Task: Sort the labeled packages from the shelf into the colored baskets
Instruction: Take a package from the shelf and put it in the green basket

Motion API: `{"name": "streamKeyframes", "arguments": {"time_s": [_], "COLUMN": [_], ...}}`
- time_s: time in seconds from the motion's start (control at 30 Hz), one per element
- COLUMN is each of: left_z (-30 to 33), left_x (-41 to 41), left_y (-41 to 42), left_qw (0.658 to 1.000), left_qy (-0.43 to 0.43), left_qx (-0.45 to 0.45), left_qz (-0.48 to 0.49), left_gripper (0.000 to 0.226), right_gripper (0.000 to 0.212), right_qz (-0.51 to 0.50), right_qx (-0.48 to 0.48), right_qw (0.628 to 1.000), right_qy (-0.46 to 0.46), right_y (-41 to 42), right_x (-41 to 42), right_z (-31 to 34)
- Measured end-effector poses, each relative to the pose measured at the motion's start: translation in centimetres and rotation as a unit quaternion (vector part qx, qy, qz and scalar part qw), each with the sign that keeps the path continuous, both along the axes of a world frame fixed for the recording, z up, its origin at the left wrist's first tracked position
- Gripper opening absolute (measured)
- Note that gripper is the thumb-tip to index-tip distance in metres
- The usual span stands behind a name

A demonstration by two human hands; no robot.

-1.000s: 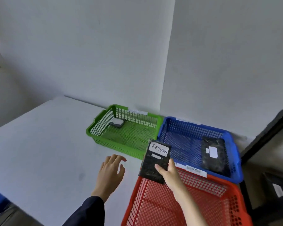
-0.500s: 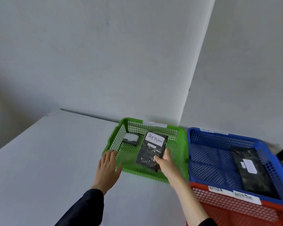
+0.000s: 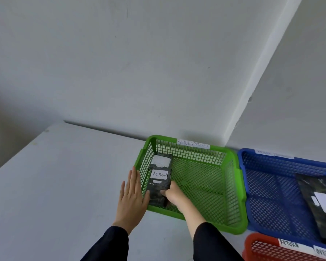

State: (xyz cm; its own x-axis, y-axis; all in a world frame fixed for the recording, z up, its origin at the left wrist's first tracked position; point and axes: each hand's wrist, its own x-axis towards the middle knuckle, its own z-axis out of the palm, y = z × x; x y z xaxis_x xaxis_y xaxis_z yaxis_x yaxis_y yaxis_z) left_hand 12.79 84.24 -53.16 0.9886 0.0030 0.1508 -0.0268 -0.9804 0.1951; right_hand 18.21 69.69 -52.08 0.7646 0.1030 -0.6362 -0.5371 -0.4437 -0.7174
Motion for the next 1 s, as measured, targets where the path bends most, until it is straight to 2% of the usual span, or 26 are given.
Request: {"name": "streamKeyframes", "arguments": {"time_s": [0.13, 0.3, 0.43, 0.53, 0.63, 0.67, 0.73, 0.83, 1.0], "left_z": [-0.6, -0.5, -0.6, 0.4, 2.4, 3.3, 5.4, 9.3, 18.1], "left_x": [0.1, 0.1, 0.0, -0.1, 0.0, 0.0, 0.0, -0.1, -1.2], "left_y": [0.0, 0.1, 0.1, 0.1, 0.2, 0.1, -0.2, -1.5, -6.1], "left_qw": [1.000, 1.000, 1.000, 0.997, 0.991, 0.991, 0.990, 0.992, 0.993], "left_qy": [-0.013, -0.021, -0.003, 0.052, 0.093, 0.096, 0.100, 0.070, 0.000], "left_qx": [0.006, -0.001, 0.001, -0.049, -0.096, -0.098, -0.096, -0.095, -0.073], "left_qz": [0.008, 0.006, 0.003, -0.009, -0.011, -0.010, -0.015, -0.045, -0.097], "left_gripper": [0.066, 0.063, 0.065, 0.080, 0.089, 0.086, 0.066, 0.051, 0.043], "right_gripper": [0.043, 0.082, 0.085, 0.087, 0.080, 0.074, 0.059, 0.036, 0.026], "right_qz": [0.020, 0.082, 0.127, 0.160, 0.160, 0.160, 0.168, 0.162, 0.094], "right_qx": [-0.036, -0.130, -0.199, -0.229, -0.206, -0.197, -0.187, -0.175, -0.173], "right_qw": [0.999, 0.988, 0.971, 0.959, 0.962, 0.963, 0.960, 0.955, 0.940], "right_qy": [-0.002, -0.014, -0.042, -0.057, -0.081, -0.093, -0.121, -0.176, -0.280], "right_y": [1.1, 1.5, 1.1, 0.5, -0.8, -1.4, -2.8, -5.4, -12.0], "right_x": [0.2, 0.1, 0.1, 0.3, 0.3, 0.3, 0.1, -0.7, -2.4], "right_z": [-0.9, -0.6, -0.8, -0.2, 1.8, 2.7, 5.0, 9.5, 17.9]}}
